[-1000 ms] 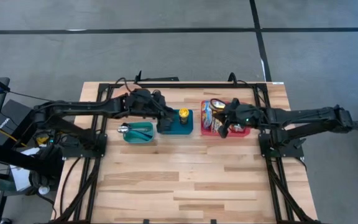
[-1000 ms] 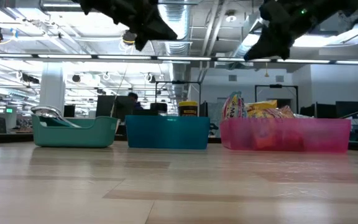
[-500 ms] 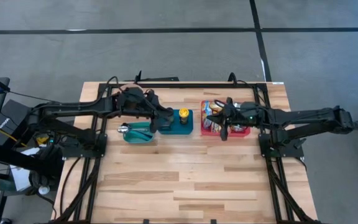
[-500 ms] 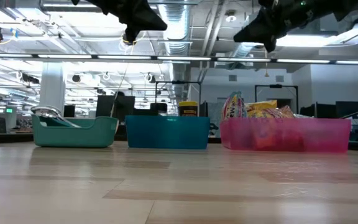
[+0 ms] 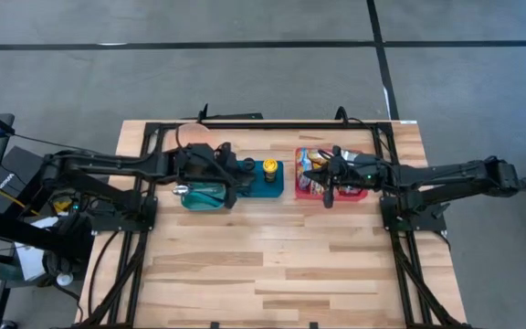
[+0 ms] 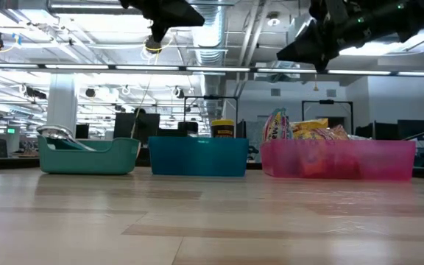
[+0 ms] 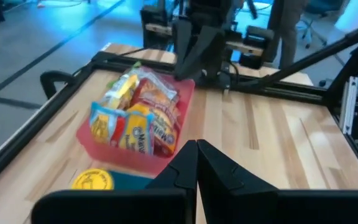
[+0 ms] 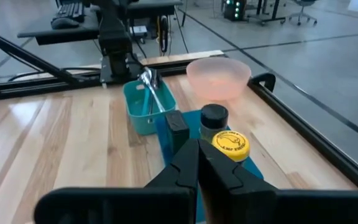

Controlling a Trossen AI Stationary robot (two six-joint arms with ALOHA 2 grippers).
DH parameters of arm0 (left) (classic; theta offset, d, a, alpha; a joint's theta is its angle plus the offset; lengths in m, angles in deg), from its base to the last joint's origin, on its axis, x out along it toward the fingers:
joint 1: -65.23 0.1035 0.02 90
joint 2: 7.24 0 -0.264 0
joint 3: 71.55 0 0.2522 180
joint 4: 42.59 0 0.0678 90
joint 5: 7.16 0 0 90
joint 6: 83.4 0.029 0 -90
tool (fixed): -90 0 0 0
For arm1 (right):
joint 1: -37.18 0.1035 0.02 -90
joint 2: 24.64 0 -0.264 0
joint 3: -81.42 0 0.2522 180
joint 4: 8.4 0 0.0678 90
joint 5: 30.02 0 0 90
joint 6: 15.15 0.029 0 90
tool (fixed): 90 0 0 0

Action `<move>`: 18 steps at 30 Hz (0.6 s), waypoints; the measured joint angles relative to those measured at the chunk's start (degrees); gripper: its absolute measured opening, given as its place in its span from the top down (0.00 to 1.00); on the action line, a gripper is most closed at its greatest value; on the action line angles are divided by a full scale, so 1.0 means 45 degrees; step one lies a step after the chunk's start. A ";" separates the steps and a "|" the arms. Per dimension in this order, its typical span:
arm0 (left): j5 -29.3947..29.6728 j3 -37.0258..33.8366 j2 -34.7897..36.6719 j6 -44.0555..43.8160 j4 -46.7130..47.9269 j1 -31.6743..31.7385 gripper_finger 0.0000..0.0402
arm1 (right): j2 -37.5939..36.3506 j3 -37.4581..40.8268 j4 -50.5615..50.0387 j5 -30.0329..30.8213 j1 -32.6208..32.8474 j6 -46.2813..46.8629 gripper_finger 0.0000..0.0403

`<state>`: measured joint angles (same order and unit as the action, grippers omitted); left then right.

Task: Pick & Place Food Item
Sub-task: Return to Home Position

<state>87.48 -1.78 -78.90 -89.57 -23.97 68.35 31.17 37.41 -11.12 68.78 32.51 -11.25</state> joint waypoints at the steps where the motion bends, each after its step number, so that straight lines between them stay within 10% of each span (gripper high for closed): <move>1: 0.0000 -0.0191 -0.0026 0.0049 -0.0379 -0.0055 1.00 | 0.0000 0.0027 0.0026 0.0000 0.0000 0.0000 1.00; 18: -0.0087 -0.4005 0.0507 0.0170 -0.3915 -0.0080 1.00 | 0.0000 0.0162 0.0642 -0.0403 0.0056 0.0131 1.00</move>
<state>87.09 -19.80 -76.62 -88.81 -41.59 67.99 31.17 38.15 -8.23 66.97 32.76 -10.66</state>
